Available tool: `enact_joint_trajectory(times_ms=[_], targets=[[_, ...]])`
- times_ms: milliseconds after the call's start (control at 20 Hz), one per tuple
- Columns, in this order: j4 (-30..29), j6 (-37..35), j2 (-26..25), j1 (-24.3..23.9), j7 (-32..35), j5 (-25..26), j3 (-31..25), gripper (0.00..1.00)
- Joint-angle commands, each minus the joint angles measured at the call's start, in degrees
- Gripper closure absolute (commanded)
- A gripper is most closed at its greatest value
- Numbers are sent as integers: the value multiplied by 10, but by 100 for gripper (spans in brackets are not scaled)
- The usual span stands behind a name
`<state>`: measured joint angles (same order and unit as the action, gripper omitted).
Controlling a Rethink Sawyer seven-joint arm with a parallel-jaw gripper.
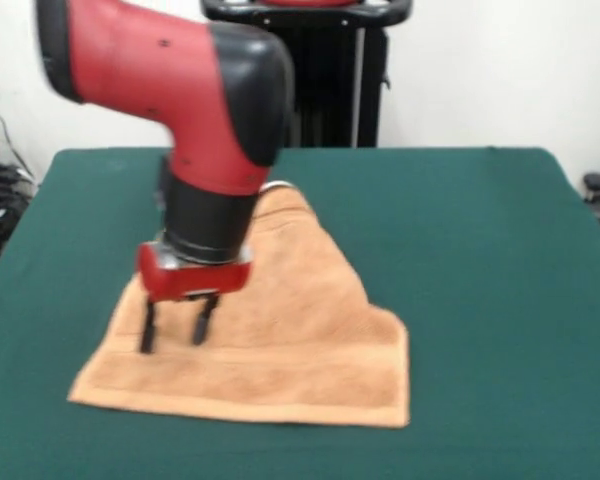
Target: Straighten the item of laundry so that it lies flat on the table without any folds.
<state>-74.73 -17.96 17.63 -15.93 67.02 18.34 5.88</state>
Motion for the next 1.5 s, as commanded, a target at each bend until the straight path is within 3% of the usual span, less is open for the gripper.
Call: enact_joint_trajectory(times_ms=[50, 400, 700, 900, 1500], targets=[[29, 56, -87, -49, -34, 97, -44, 0], [26, 33, -77, -60, -29, 119, -64, 0], [-42, -75, -14, -76, -41, 72, -113, 0], [-71, -106, 22, -73, -31, 59, -123, 0], [-13, -88, -11, -74, -61, 136, -104, 0]])
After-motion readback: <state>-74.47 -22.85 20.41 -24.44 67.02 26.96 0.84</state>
